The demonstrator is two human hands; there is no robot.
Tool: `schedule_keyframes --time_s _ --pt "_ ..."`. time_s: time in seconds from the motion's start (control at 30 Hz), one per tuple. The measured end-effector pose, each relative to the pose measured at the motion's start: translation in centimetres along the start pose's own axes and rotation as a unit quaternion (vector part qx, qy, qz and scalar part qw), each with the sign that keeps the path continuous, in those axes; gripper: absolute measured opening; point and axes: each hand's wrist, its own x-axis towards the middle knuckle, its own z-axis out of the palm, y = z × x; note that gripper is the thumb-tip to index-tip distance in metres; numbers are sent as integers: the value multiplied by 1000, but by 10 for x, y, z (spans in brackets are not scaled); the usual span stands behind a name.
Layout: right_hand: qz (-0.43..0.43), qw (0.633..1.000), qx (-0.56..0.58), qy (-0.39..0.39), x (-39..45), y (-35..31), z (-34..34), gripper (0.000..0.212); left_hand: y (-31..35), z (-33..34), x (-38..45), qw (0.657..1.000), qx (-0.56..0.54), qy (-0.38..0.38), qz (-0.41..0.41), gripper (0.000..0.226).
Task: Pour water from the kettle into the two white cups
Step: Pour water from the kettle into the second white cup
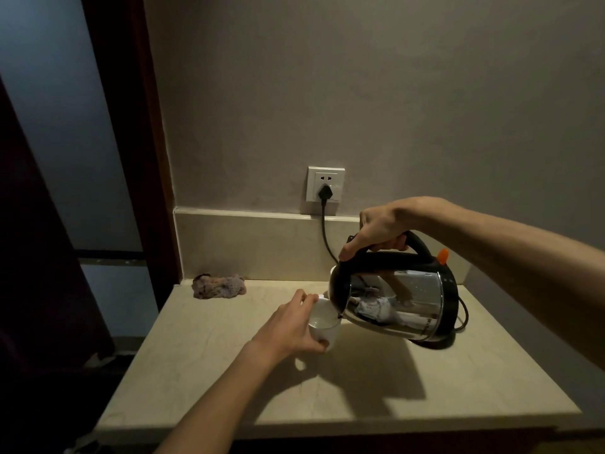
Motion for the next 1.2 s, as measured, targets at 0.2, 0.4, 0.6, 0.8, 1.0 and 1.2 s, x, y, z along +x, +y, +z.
schedule_keyframes --time_s 0.2,0.4,0.6,0.8,1.0,1.2 --pt "1 1000 -11 -5 0 -4 -1 45 0 0 1 1000 -4 -2 -4 104" --pt "4 1000 -17 0 1 -7 0 45 -1 0 0 1000 -11 -1 -4 104" --pt "0 1000 -22 -4 2 -8 -1 44 0 0 0 1000 -9 -2 -4 103" --pt "1 1000 -25 -7 3 -10 -1 45 -1 1 1 1000 -9 -2 -6 102" --pt "-1 1000 -26 -7 2 -11 -1 45 -1 0 1 1000 -14 -2 -4 101" --pt "3 1000 -27 -9 3 -10 -1 45 -2 0 1 1000 -12 0 -3 103"
